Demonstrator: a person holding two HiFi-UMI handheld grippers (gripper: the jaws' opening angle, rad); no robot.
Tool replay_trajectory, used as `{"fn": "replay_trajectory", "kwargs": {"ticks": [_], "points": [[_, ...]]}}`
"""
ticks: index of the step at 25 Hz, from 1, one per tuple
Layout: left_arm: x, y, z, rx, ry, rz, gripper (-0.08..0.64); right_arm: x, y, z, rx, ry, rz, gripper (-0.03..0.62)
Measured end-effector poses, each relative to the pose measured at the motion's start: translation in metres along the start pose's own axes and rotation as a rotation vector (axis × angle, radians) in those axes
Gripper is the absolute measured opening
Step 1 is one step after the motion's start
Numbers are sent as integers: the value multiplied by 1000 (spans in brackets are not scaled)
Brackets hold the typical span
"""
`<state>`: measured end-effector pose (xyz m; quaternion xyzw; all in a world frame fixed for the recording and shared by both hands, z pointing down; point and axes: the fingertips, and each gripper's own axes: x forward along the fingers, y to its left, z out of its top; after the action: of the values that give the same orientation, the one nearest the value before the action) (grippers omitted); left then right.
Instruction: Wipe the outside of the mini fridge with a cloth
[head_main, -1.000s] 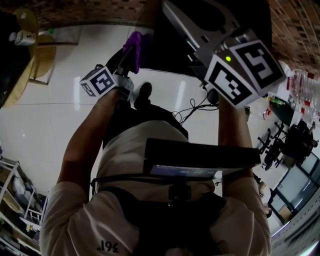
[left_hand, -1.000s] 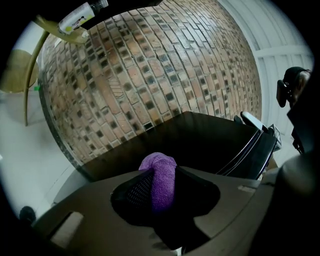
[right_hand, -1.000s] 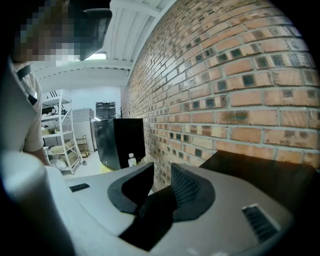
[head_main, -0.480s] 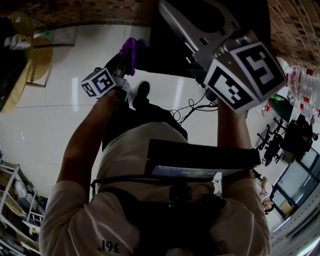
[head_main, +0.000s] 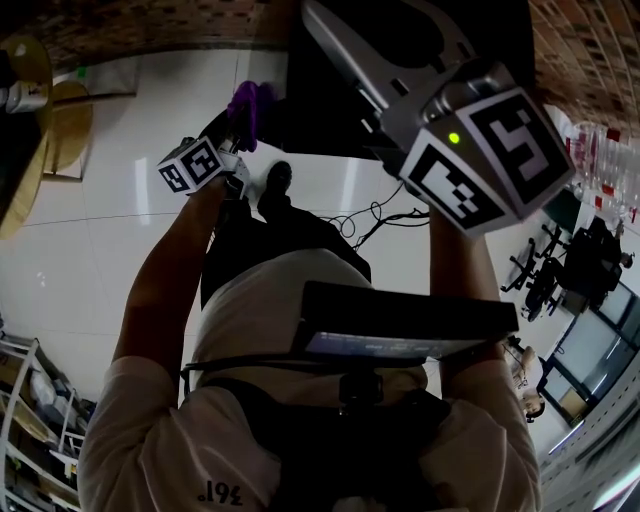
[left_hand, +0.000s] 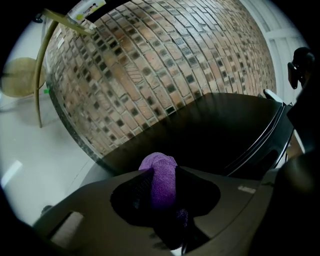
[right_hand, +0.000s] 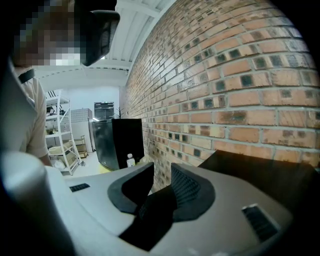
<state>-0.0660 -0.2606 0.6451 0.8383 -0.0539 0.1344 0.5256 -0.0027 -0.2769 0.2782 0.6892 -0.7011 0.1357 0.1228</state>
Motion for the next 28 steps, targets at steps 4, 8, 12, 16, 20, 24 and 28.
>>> {"fn": "replay_trajectory", "kwargs": {"ticks": [4, 8, 12, 16, 20, 24, 28], "points": [[4, 16, -10, 25, 35, 39, 114, 2, 2, 0, 6, -5, 6, 103], [8, 30, -19, 62, 72, 87, 114, 0, 0, -1, 0, 1, -3, 103], [11, 41, -25, 65, 102, 111, 114, 2, 1, 1, 10, -9, 0, 103], [13, 52, -31, 86, 142, 128, 114, -1, -2, -2, -7, 3, -21, 103], [13, 63, -40, 118, 198, 147, 115, -1, -3, -2, -9, 0, -23, 103], [11, 65, -42, 107, 226, 138, 118, -1, -3, -3, -10, -2, -26, 103], [1, 64, -31, 126, 238, 134, 118, -1, -5, -1, -7, -11, -42, 104]]}}
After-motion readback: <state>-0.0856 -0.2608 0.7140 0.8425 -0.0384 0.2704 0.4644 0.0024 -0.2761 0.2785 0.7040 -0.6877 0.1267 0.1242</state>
